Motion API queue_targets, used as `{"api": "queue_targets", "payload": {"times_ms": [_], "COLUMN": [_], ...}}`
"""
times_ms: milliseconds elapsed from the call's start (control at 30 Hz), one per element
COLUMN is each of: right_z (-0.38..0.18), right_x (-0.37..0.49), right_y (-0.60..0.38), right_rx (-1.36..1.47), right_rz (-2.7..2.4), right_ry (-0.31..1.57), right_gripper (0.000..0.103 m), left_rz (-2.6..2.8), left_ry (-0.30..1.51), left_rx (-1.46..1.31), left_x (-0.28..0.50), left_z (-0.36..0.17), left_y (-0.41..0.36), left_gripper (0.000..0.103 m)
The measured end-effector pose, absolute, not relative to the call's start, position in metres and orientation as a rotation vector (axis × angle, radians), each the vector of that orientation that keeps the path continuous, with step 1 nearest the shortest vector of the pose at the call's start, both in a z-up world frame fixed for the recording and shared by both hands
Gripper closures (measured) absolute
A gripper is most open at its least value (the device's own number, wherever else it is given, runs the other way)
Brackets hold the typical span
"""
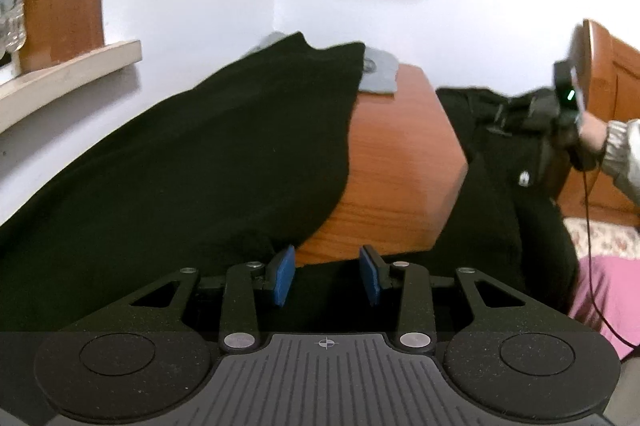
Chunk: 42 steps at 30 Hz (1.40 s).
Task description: Fold clothes
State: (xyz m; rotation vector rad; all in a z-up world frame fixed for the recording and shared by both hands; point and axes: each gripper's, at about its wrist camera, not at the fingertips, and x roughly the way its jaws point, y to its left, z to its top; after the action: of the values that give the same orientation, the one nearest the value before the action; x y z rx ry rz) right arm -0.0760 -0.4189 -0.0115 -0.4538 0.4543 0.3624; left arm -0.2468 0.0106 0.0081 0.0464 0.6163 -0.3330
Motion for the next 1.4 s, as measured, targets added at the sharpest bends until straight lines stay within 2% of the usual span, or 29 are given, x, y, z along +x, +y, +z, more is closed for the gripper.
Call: {"api": "queue_targets", "payload": {"times_ms": [167,333,400,500,567,633,667,733,800,867,967,1000,1067,1133,1200,1233,1267,1400], "right_z": [0.079,0.142,0.157,0.146,0.121,0.098,0.092,0.088,0.08,0.073,0.057,0.054,0.044,0.037,0.031,0.029,0.029,0.061], "right_x": [-0.071,-0.042,-0.026,0.008,0.028,0.039,0.04,0.045,0.041,0.028,0.003,-0.004,-0.01,-0.007,0.004,0.011,0.016,0.027], "right_y": [-0.396,-0.31,-0.274,-0.23,-0.222,-0.231,-0.244,-0.28,-0.32,-0.345,-0.367,-0.371,-0.361,-0.351,-0.345,-0.346,-0.349,-0.343], "right_rx": [-0.421,-0.482,-0.472,-0.503,-0.541,-0.525,-0.482,-0.338,-0.211,-0.184,-0.133,-0.125,-0.137,-0.182,-0.192,-0.153,-0.118,-0.178], "right_rz": [0.322,0.378,0.437,0.481,0.527,0.563,0.56,0.569,0.606,0.625,0.686,0.712,0.739,0.711,0.684,0.7,0.712,0.656], "right_ry": [0.208,-0.037,-0.052,0.081,0.256,0.378,0.416,0.487,0.523,0.521,0.545,0.543,0.551,0.567,0.591,0.614,0.636,0.48], "right_gripper": [0.101,0.101,0.101,0.096,0.079,0.073,0.065,0.057,0.057,0.054,0.05,0.048,0.035,0.032,0.041,0.068,0.1,0.1], "left_rz": [-0.272,-0.179,-0.143,-0.129,-0.127,-0.124,-0.126,-0.128,-0.128,-0.129,-0.128,-0.128,-0.132,-0.131,-0.129,-0.127,-0.126,-0.11], "left_ry": [0.544,0.491,0.467,0.489,0.499,0.502,0.506,0.518,0.525,0.529,0.534,0.532,0.538,0.541,0.539,0.537,0.534,0.529], "left_rx": [-0.03,-0.136,-0.176,-0.216,-0.224,-0.225,-0.224,-0.223,-0.22,-0.215,-0.2,-0.195,-0.192,-0.194,-0.196,-0.195,-0.194,-0.185], "left_x": [-0.256,-0.261,-0.263,-0.26,-0.259,-0.259,-0.259,-0.256,-0.254,-0.254,-0.254,-0.255,-0.255,-0.254,-0.255,-0.255,-0.256,-0.258], "left_z": [0.014,0.019,0.021,0.021,0.022,0.023,0.023,0.022,0.022,0.021,0.019,0.019,0.018,0.018,0.019,0.019,0.019,0.02], "left_y": [0.026,0.044,0.05,0.057,0.058,0.058,0.058,0.059,0.059,0.058,0.056,0.056,0.055,0.056,0.056,0.056,0.055,0.054], "left_gripper": [0.063,0.063,0.064,0.062,0.06,0.06,0.058,0.058,0.058,0.054,0.054,0.054,0.054,0.054,0.054,0.054,0.054,0.054]}}
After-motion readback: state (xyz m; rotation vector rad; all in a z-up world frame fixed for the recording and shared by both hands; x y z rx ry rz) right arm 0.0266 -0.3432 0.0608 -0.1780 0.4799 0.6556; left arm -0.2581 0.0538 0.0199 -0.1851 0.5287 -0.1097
